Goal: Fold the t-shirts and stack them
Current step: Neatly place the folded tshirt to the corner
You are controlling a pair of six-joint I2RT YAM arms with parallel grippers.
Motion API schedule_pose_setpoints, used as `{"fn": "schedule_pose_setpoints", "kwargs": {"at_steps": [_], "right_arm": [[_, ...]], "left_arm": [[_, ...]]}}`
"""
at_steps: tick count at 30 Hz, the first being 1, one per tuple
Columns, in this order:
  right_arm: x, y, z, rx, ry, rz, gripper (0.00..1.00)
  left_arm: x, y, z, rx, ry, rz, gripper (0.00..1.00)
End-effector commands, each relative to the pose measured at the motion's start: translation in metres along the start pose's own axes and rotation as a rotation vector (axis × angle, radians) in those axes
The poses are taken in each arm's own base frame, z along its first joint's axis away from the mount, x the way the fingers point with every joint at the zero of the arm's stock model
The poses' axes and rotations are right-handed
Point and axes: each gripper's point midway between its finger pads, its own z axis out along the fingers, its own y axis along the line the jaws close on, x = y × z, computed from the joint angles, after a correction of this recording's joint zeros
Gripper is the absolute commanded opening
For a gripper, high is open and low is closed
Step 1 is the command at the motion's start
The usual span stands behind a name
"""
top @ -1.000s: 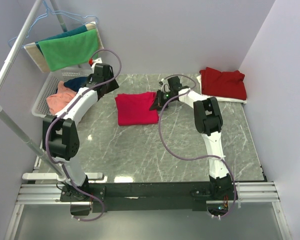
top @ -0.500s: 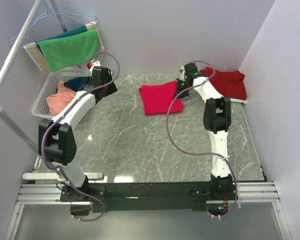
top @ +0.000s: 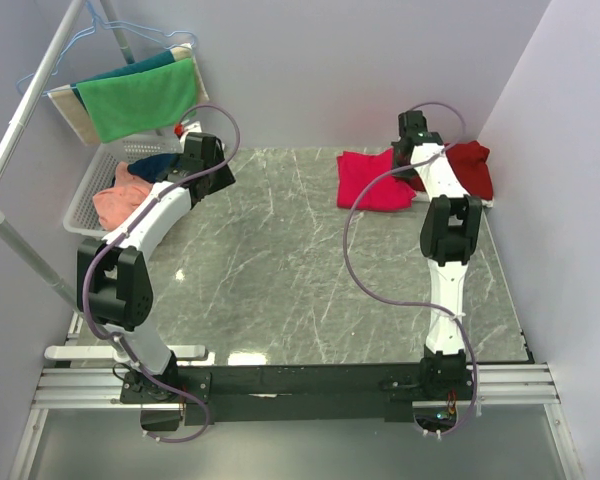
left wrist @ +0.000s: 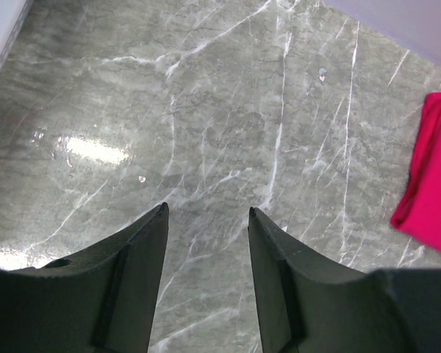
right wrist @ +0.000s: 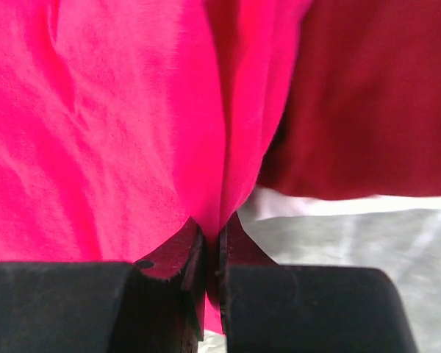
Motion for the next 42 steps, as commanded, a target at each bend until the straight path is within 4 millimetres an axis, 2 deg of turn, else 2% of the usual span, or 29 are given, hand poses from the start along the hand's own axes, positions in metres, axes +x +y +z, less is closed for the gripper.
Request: {"fn": "schedule_pose_setpoints", "kwargs": {"at_steps": [1,6,13,17,18,21,26,32,33,40,42], "right_arm": [[-0.092,-0.051,-0.083,0.188,-0.313,0.063,0.0],[-0.127,-0.065,-0.108,0.25,-0.465,0.138,0.0],[-0.157,-0.086,-0.14,0.324,-0.602,0.238,0.0],[-0.155,-0.1,-0.14,0.401,-0.603,0.262,0.0],[-0.153,-0.121,-0.14,0.448,-0.6,0.291,0.0],[-0.144,-0.139,-0.135,0.526,-0.585,0.333,0.0],[-0.135,-0.156,-0.133,0.627,-0.579,0.397,0.0],[-0.129,-0.161,-0.112,0.676,-0.547,0.381,0.0],[-0.124,-0.16,-0.1,0.679,-0.521,0.364,0.0],[-0.101,-0.156,-0.05,0.687,-0.427,0.298,0.0],[-0.096,-0.159,-0.038,0.708,-0.413,0.289,0.06]], "left_arm": [[-0.008,-0.005,-0.005,0.024,-0.009,0.015,0.53],[-0.005,-0.009,0.005,0.027,0.011,0.016,0.52],[0.0,-0.014,0.02,0.028,0.043,0.007,0.52],[0.0,-0.019,0.026,0.038,0.051,0.0,0.52],[0.0,-0.02,0.027,0.04,0.053,-0.002,0.52],[0.002,-0.022,0.03,0.046,0.061,-0.005,0.52],[0.003,-0.023,0.034,0.04,0.068,-0.002,0.51],[0.004,-0.022,0.036,0.035,0.071,0.0,0.51],[0.004,-0.022,0.036,0.034,0.072,-0.001,0.51],[0.006,-0.024,0.04,0.04,0.091,0.007,0.51],[0.009,-0.025,0.039,0.04,0.1,0.008,0.51]]}}
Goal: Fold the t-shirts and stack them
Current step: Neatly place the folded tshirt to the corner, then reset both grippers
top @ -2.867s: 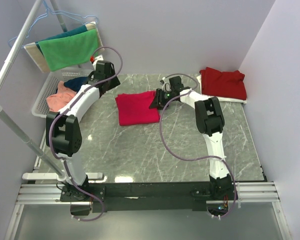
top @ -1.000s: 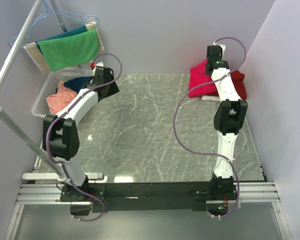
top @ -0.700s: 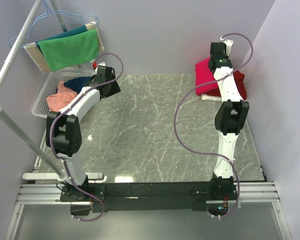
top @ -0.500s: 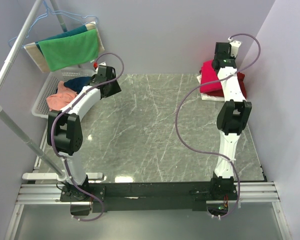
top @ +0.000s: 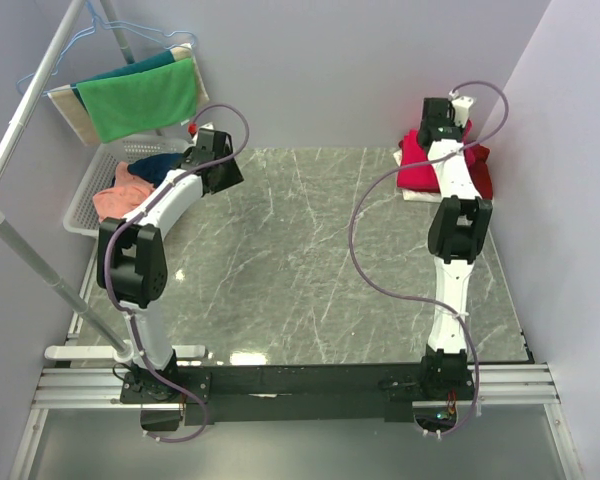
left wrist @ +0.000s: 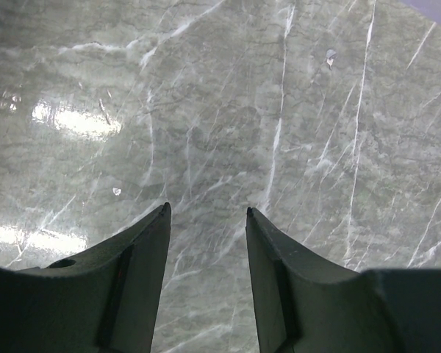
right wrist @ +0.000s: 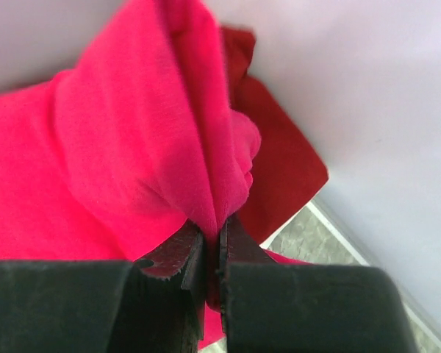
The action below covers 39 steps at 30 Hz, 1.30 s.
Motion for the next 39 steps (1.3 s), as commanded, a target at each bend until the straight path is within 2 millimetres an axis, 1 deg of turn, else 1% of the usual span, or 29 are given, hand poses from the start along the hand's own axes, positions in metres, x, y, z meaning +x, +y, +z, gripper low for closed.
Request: {"fn": "schedule_pose_setpoints", "kwargs": {"at_steps": [1,5,6,9,10,11,13,14,16,17,20,22,23,24,25,26,27,28,29,30,31,32,33,34,35,36,37,38,39], "right_arm": [[-0.003,-0.002,0.014,0.062,-0.035,0.005,0.17],[0.001,-0.008,0.027,0.136,-0.059,-0.012,0.25],[-0.003,-0.017,0.031,0.181,-0.077,-0.023,0.29],[-0.006,-0.031,0.036,0.247,-0.099,-0.02,0.42],[-0.007,-0.036,0.035,0.271,-0.103,-0.016,0.54],[-0.013,-0.042,0.032,0.288,-0.111,-0.007,0.57],[-0.02,-0.047,0.027,0.304,-0.123,0.004,0.59],[-0.028,-0.052,0.021,0.308,-0.135,0.022,0.61],[-0.036,-0.057,0.015,0.312,-0.144,0.055,0.66],[-0.045,-0.064,0.006,0.328,-0.158,0.078,0.67],[-0.051,-0.069,-0.005,0.328,-0.166,0.098,0.69],[-0.048,-0.069,-0.012,0.336,-0.154,0.083,0.69],[-0.051,-0.062,-0.021,0.307,-0.157,0.082,0.68],[-0.046,-0.055,-0.025,0.284,-0.15,0.065,0.68],[-0.045,-0.05,-0.03,0.266,-0.15,0.058,0.67],[-0.05,-0.048,-0.041,0.245,-0.159,0.063,0.67],[-0.042,-0.029,-0.053,0.197,-0.155,0.047,0.67],[-0.041,-0.022,-0.061,0.173,-0.155,0.043,0.66],[-0.043,-0.016,-0.071,0.143,-0.158,0.05,0.67],[-0.038,-0.005,-0.082,0.1,-0.141,0.055,0.66],[-0.035,0.007,-0.091,0.045,-0.128,0.055,0.66],[-0.036,0.011,-0.1,0.01,-0.12,0.068,0.65],[-0.031,0.016,-0.107,-0.014,-0.098,0.068,0.64],[-0.028,0.029,-0.119,-0.074,-0.085,0.067,0.63],[-0.03,0.03,-0.129,-0.106,-0.076,0.077,0.62],[-0.022,0.035,-0.137,-0.135,-0.052,0.069,0.61],[-0.017,0.045,-0.15,-0.183,-0.042,0.057,0.59],[-0.011,0.051,-0.164,-0.25,-0.023,0.044,0.59],[-0.005,0.057,-0.174,-0.293,-0.014,0.023,0.6]], "left_arm": [[-0.01,-0.013,-0.006,0.04,-0.007,0.001,0.5],[-0.002,-0.013,-0.007,0.036,0.018,0.013,0.5],[-0.001,-0.014,-0.009,0.039,0.02,0.015,0.5],[0.004,-0.012,-0.01,0.032,0.031,0.026,0.5],[0.006,-0.013,-0.01,0.034,0.034,0.031,0.5],[0.008,-0.013,-0.011,0.035,0.038,0.034,0.5],[0.009,-0.014,-0.01,0.036,0.037,0.038,0.51],[0.009,-0.015,-0.01,0.039,0.035,0.038,0.5],[0.01,-0.016,-0.01,0.044,0.036,0.042,0.51],[0.01,-0.017,-0.011,0.048,0.035,0.044,0.52],[0.009,-0.017,-0.012,0.052,0.028,0.052,0.56],[0.007,-0.018,-0.015,0.061,0.016,0.056,0.59],[0.006,-0.018,-0.017,0.064,0.01,0.057,0.61],[0.007,-0.018,-0.019,0.068,0.005,0.058,0.63],[0.006,-0.018,-0.02,0.071,0.002,0.058,0.67],[0.006,-0.019,-0.021,0.076,-0.001,0.06,0.7],[0.007,-0.018,-0.024,0.082,0.0,0.063,0.71],[0.006,-0.019,-0.026,0.089,-0.008,0.064,0.79],[0.006,-0.019,-0.028,0.091,-0.011,0.066,0.84],[0.006,-0.018,-0.032,0.098,-0.013,0.068,0.9],[0.005,-0.019,-0.035,0.105,-0.022,0.074,0.99],[0.005,-0.019,-0.038,0.107,-0.028,0.076,0.99],[0.004,-0.017,-0.044,0.112,-0.038,0.077,0.99],[0.004,-0.018,-0.047,0.122,-0.041,0.09,0.99],[0.004,-0.017,-0.049,0.125,-0.047,0.094,0.99],[0.002,-0.017,-0.055,0.128,-0.058,0.099,0.99],[0.003,-0.016,-0.058,0.129,-0.061,0.108,1.0],[0.001,-0.016,-0.06,0.132,-0.07,0.113,1.0],[0.003,-0.015,-0.065,0.134,-0.073,0.113,0.99]]}}
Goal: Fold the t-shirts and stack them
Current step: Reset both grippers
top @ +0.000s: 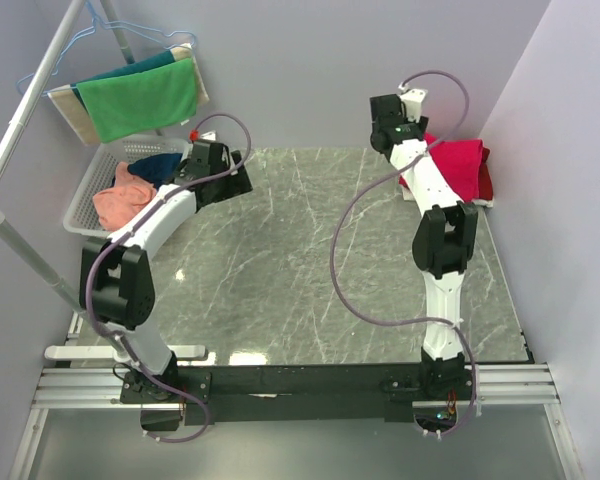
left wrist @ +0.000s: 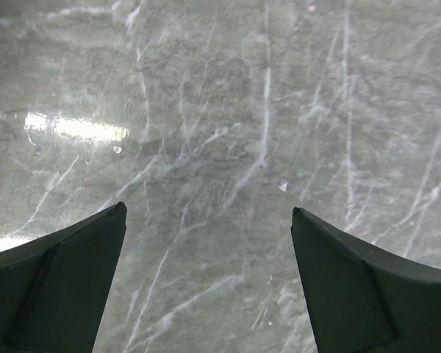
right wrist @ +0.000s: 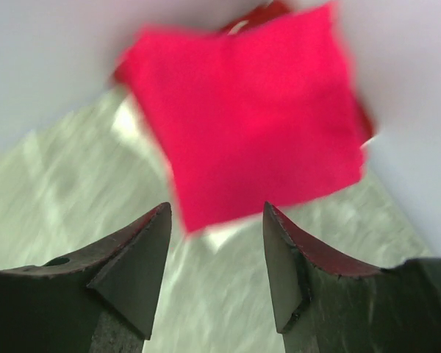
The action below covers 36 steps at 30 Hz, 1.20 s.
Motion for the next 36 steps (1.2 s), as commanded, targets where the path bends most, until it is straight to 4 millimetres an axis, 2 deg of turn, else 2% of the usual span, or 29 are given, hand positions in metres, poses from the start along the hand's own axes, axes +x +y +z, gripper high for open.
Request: {"fn": "schedule_pose_setpoints", "kwargs": {"at_steps": [1,6,7,8,10,11,13,14,16,22,28,36], "right_arm": [[0.005,0.018,-0.062,-0.224,0.062,0.017,0.6],[0.048,0.037,-0.118,-0.457,0.12,-0.008,0.63],[0.048,0.036,-0.13,-0.504,0.127,0.005,0.63],[0.067,0.039,-0.138,-0.528,0.163,-0.007,0.63],[0.077,0.042,-0.156,-0.597,0.188,-0.008,0.64],[0.094,0.044,-0.165,-0.613,0.21,-0.032,0.64],[0.104,0.043,-0.178,-0.635,0.218,-0.047,0.64],[0.116,0.042,-0.18,-0.633,0.237,-0.063,0.64],[0.13,0.041,-0.191,-0.649,0.255,-0.079,0.64],[0.15,0.053,-0.223,-0.741,0.282,-0.094,0.64],[0.158,0.067,-0.259,-0.886,0.298,-0.087,0.64],[0.162,0.066,-0.272,-0.924,0.315,-0.076,0.64]], "left_arm": [[-0.024,-0.015,-0.031,0.075,-0.105,0.038,1.0],[-0.02,-0.017,-0.044,0.099,-0.114,0.049,0.99],[-0.018,-0.016,-0.046,0.101,-0.115,0.052,1.0],[-0.019,-0.018,-0.051,0.112,-0.123,0.052,0.99],[-0.015,-0.017,-0.054,0.113,-0.121,0.056,0.99],[-0.015,-0.018,-0.056,0.116,-0.125,0.057,0.99],[-0.01,-0.017,-0.058,0.114,-0.12,0.062,0.99],[-0.011,-0.017,-0.061,0.117,-0.127,0.064,0.99],[-0.007,-0.016,-0.063,0.115,-0.125,0.066,0.99],[-0.001,-0.014,-0.068,0.117,-0.128,0.076,0.99],[0.006,-0.011,-0.068,0.102,-0.122,0.093,0.99],[0.015,-0.006,-0.07,0.086,-0.114,0.085,0.99]]}}
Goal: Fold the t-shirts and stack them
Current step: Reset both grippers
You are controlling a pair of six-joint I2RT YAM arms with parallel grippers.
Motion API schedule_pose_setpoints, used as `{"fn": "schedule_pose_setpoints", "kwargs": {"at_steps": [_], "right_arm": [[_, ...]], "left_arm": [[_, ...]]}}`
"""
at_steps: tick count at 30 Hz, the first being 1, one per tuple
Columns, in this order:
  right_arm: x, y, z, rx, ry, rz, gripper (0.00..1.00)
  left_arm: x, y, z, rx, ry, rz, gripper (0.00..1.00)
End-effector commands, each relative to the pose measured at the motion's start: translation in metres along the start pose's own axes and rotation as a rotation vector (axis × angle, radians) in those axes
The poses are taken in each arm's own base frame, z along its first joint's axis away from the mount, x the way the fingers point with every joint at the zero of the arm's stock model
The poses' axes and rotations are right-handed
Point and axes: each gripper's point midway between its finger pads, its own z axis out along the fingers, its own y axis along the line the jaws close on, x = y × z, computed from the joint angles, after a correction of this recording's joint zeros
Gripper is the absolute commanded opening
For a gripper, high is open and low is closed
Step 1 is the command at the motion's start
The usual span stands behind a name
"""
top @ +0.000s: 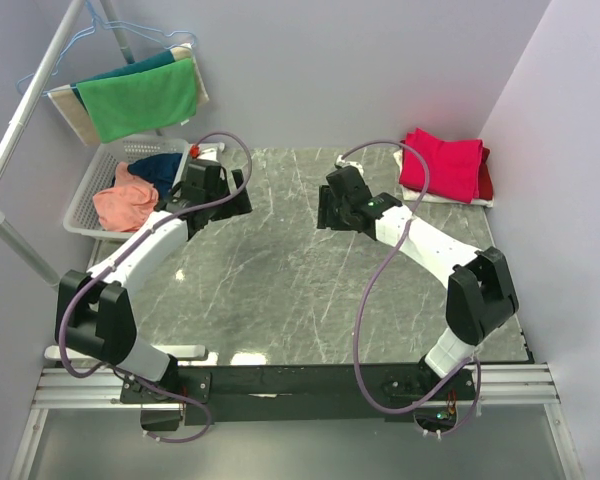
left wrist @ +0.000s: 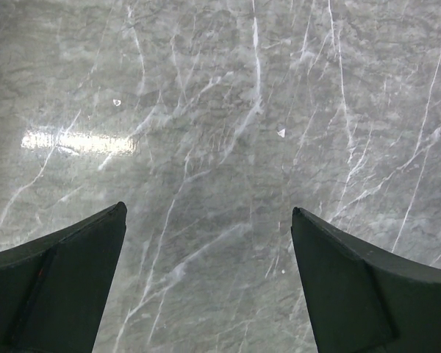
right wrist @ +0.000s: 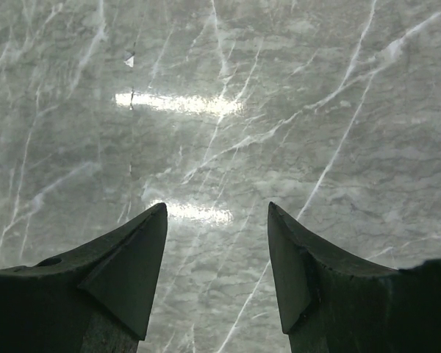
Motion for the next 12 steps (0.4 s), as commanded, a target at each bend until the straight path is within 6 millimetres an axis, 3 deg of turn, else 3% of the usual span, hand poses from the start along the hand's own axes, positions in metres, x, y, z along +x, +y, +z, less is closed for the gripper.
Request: {"fn": "schedule_pose_setpoints", "kwargs": {"at_steps": [1,12], "right_arm": [[-0.0125,0.0126,-0.0158,-0.056,-0.055,0.026,0.64],[-0.0051,0.0156,-0.0172,-0.058,-0.041,0.001,0.64]], "left_arm": [[-0.0137,-0.0045,-0.0131,0.01,-0.067,-0.002,0.99],[-0.0099,-0.0073,-0.0123,-0.013,-0.07,0.035,1.0]]}}
